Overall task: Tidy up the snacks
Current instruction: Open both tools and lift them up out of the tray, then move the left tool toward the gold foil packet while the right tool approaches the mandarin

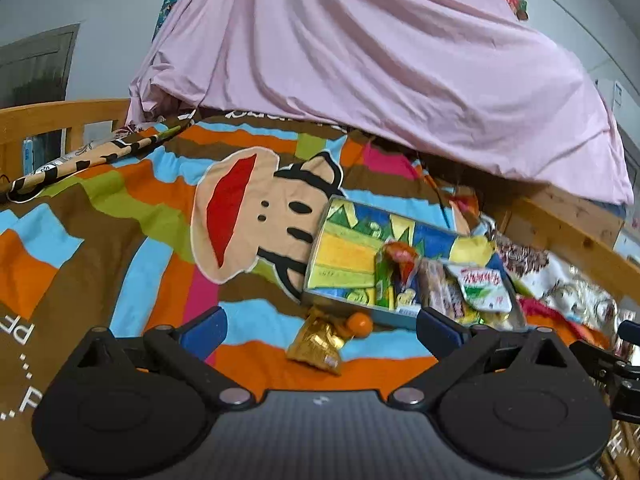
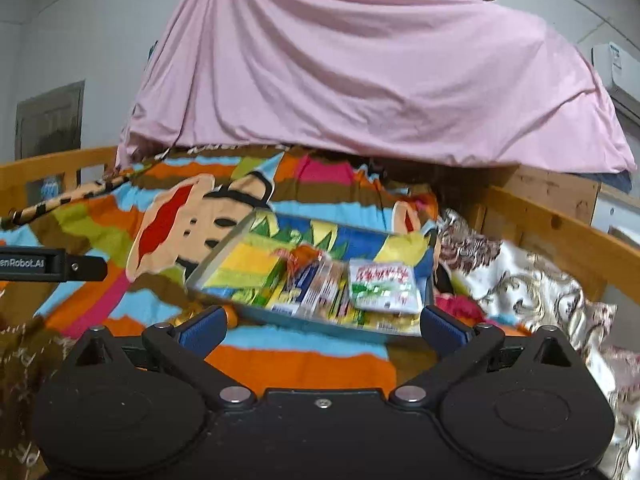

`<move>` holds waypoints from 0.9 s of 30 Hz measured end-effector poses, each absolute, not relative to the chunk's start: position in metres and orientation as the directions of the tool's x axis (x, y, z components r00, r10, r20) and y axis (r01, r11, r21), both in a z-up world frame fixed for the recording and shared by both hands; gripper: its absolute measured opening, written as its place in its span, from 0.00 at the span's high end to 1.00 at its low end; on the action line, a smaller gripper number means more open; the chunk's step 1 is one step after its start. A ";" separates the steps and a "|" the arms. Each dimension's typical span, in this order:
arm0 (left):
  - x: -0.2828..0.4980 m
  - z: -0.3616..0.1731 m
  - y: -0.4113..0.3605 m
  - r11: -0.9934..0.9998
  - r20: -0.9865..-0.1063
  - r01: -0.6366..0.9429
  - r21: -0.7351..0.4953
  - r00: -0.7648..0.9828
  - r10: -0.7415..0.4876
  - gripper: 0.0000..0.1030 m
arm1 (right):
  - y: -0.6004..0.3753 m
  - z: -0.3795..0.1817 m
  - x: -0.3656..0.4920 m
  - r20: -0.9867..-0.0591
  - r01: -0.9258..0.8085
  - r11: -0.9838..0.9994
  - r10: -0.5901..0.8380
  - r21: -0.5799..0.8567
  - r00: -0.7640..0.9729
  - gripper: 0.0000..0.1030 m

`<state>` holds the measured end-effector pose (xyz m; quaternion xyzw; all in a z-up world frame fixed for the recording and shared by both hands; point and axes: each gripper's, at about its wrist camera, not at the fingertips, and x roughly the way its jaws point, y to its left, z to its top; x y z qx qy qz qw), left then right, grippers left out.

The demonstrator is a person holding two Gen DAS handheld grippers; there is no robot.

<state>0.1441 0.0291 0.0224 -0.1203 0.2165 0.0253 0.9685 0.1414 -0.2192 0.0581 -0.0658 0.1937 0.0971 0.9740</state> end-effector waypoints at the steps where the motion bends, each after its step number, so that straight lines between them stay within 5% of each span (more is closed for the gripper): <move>1: 0.142 0.020 0.029 0.971 -0.430 -0.100 -0.216 0.903 -0.003 0.00 | -0.219 0.055 0.138 -0.393 -0.208 0.974 0.155 -0.095 0.906 0.01; 27: 0.131 -0.008 0.031 0.994 -0.525 -0.072 -0.079 0.851 0.020 0.00 | -0.213 0.023 0.133 -0.492 -0.204 0.976 0.139 -0.080 0.859 0.01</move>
